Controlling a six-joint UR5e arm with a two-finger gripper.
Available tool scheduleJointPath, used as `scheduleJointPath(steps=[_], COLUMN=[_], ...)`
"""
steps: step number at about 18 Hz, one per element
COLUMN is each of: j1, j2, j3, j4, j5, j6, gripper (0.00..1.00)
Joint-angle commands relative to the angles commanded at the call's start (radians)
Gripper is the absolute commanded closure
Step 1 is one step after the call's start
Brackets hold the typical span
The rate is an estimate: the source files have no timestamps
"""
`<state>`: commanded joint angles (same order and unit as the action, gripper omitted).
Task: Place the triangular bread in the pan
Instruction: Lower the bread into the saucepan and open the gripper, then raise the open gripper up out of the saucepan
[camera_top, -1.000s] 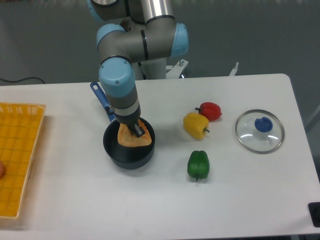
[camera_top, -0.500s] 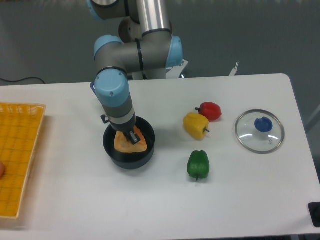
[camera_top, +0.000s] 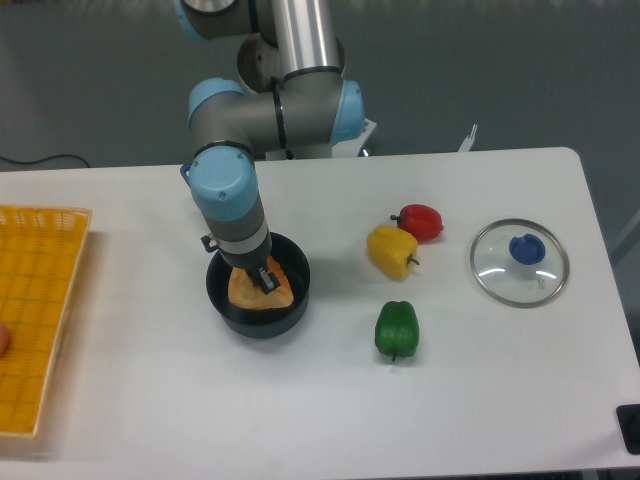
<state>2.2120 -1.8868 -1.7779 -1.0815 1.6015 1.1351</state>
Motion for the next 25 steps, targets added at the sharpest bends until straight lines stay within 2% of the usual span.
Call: scheduleJointPath(steps=[2,5,7,13,15,23,25], j1=[0.0,0.0,0.0,0.011,0.023,0.077,0.098], j2=[0.0,0.0,0.002,0.006,0.008,0.012,0.011], j3=[0.0,0.0,0.0,0.026,0.038,0.089,0.123], j4=[0.0,0.0,-0.002,-0.008,-0.011,-0.002,-0.008], j5=[0.0,0.0,0.0,0.006,0.008,0.054,0.051], j6=[-0.002,-0.003,0.0,0.006,0.008,0.0,-0.003], gripper=[0.39,0.25,0.21,0.16,0.02,0.0,0.0])
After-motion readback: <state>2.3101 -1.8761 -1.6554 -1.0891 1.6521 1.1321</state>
